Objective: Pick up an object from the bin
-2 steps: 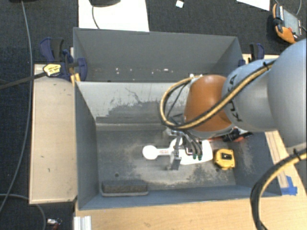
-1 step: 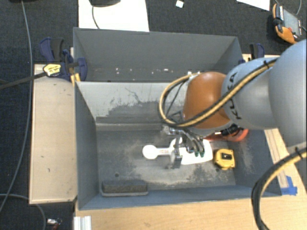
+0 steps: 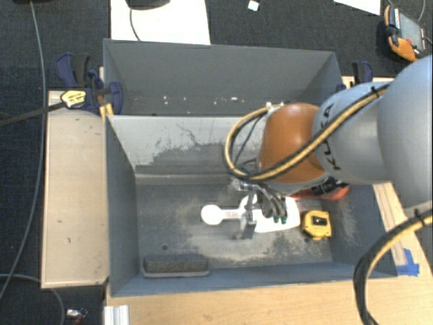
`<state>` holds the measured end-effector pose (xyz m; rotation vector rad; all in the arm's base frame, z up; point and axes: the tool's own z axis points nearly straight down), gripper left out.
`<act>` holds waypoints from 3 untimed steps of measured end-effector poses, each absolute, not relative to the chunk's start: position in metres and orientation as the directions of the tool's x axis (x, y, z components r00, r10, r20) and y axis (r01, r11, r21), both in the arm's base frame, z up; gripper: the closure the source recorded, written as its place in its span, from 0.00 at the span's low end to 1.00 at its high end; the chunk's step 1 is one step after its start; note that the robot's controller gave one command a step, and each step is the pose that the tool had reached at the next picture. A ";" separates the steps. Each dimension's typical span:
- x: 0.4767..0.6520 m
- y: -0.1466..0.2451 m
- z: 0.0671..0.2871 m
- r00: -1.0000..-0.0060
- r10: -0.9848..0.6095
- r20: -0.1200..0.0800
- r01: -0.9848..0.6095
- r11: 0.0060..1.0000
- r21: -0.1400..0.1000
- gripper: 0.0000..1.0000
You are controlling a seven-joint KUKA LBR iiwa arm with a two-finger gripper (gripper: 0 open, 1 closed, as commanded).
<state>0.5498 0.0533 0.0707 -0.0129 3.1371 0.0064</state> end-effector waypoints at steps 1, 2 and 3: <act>0.553 0.054 0.071 -0.999 -0.047 -0.006 -0.047 0.999 0.004 1.00; 0.553 0.054 0.071 -0.999 -0.047 -0.006 -0.047 0.999 0.004 1.00; 0.553 0.054 0.075 -0.999 -0.045 -0.008 -0.045 0.999 0.004 1.00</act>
Offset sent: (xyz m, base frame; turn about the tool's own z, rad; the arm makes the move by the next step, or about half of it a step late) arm 0.0000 0.0000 0.0000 0.0000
